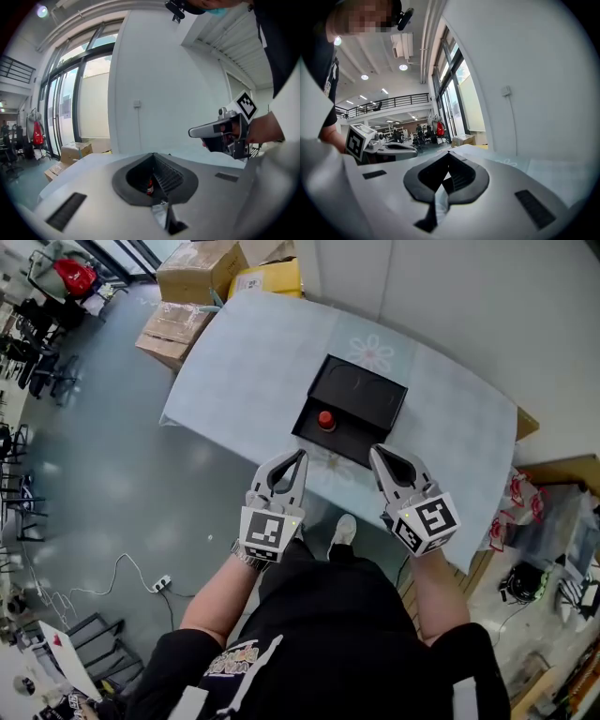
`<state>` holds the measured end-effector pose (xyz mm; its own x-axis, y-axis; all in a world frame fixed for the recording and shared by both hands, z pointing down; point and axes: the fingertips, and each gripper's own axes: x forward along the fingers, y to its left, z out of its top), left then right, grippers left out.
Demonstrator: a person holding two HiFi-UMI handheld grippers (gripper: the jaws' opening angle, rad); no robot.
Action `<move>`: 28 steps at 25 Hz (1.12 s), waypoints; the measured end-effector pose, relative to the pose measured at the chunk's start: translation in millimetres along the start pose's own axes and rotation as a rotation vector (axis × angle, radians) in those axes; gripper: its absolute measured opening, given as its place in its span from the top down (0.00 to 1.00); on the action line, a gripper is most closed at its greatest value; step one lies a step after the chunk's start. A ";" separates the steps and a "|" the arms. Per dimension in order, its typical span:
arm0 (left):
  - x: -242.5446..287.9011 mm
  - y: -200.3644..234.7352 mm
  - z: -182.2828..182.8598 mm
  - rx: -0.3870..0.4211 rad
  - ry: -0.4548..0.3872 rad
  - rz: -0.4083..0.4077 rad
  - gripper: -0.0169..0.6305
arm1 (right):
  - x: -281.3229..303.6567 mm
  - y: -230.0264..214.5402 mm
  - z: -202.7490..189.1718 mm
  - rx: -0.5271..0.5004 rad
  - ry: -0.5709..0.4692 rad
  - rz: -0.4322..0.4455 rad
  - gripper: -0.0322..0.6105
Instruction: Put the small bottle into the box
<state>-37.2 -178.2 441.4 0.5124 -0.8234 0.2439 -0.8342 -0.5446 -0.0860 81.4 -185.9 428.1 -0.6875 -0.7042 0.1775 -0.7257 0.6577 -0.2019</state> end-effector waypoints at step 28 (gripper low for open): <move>-111.6 35.8 -16.1 -0.071 -0.008 -0.380 0.96 | -0.8 150.7 -20.4 0.059 -0.035 -0.300 0.94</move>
<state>-127.5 -103.2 426.7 0.7889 -0.5664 0.2384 -0.5966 -0.7989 0.0761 -27.9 -80.7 417.1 -0.4404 -0.8742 0.2045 -0.8929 0.4029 -0.2008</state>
